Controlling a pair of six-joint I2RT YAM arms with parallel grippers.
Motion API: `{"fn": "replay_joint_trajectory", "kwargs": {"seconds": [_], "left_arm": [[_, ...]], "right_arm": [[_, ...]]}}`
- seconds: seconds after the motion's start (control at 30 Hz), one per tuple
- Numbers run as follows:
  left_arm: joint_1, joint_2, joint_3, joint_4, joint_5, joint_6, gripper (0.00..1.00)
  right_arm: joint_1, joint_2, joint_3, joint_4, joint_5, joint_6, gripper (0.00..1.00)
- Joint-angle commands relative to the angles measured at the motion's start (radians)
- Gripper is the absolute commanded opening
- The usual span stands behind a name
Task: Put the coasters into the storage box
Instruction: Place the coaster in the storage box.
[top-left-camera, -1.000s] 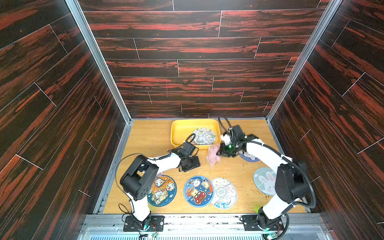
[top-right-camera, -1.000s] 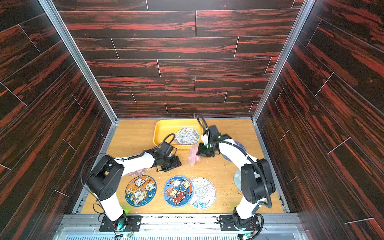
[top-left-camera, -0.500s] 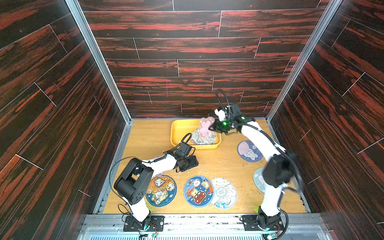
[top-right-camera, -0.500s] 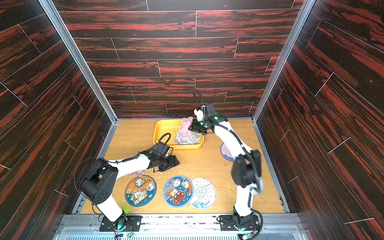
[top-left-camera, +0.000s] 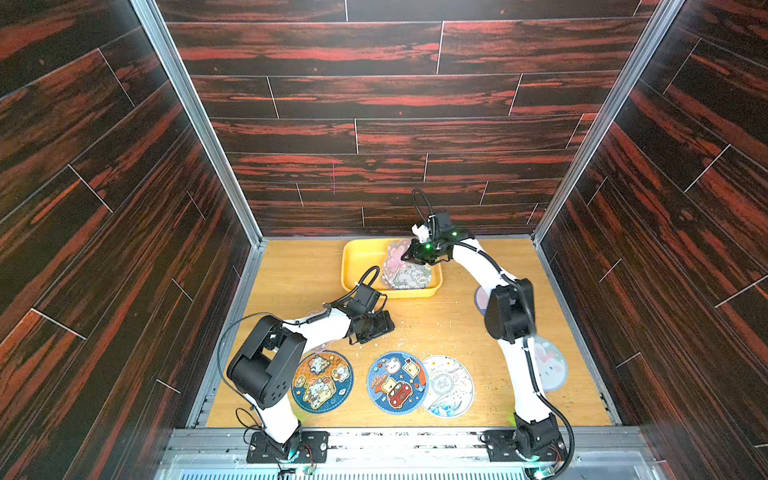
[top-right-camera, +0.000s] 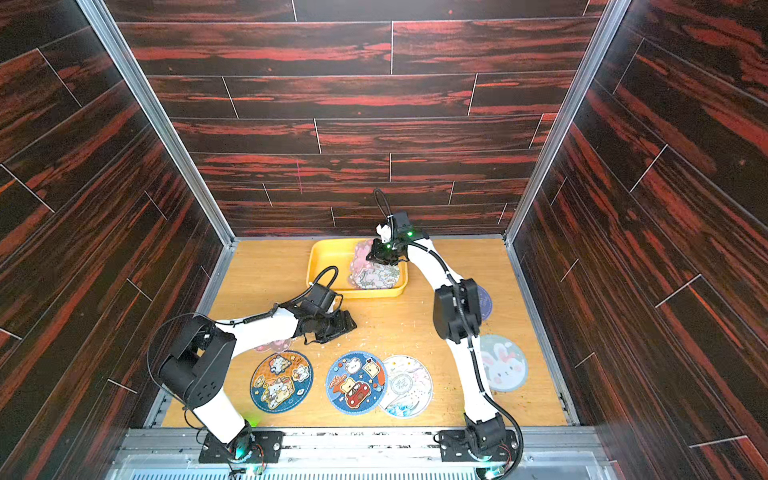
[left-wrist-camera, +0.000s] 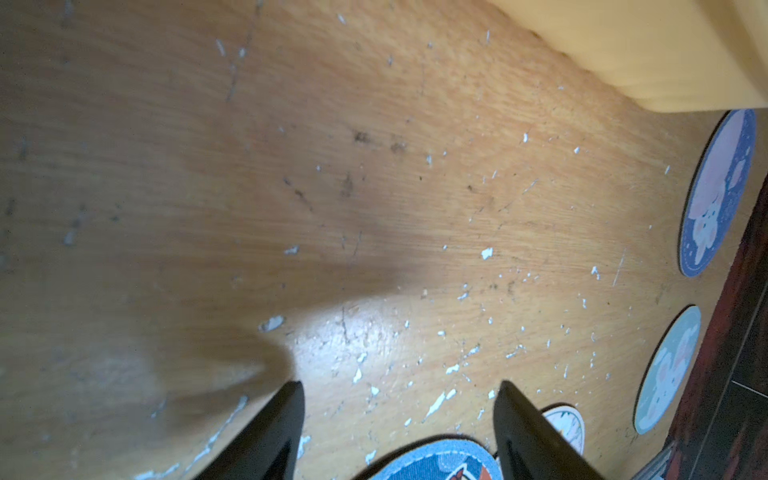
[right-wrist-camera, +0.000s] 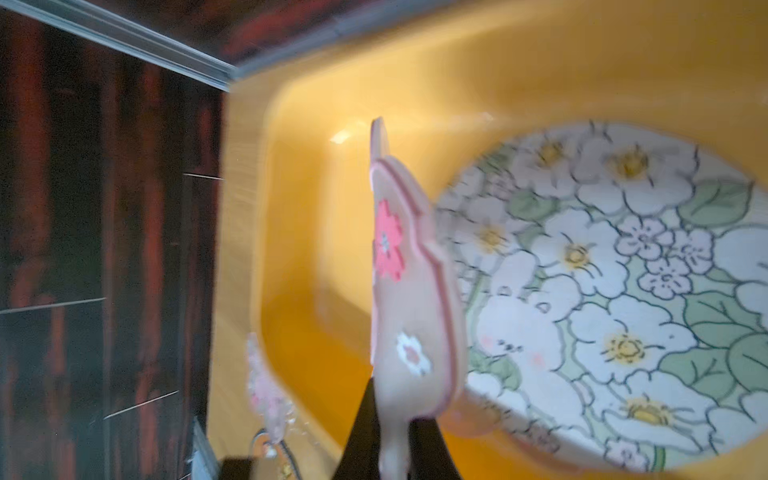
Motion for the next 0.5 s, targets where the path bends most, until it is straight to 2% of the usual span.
{"fn": "replay_joint_trajectory", "kwargs": {"seconds": [0.0,0.1,0.27,0.47], "left_arm": [[0.008,-0.014,0.010,-0.007,0.008,0.002,0.76],[0.010,-0.009,0.016,-0.011,0.009,0.004,0.76],[0.010,-0.003,0.024,-0.019,0.009,0.008,0.76],[0.011,-0.007,0.028,-0.029,0.005,0.013,0.77]], "right_arm": [[-0.001,0.063,0.055,-0.081,0.029,-0.012,0.10],[-0.001,0.078,0.074,-0.135,0.085,-0.032,0.14],[-0.001,0.058,0.077,-0.196,0.148,-0.071,0.31],[-0.002,-0.033,0.023,-0.194,0.184,-0.106,0.50]]}}
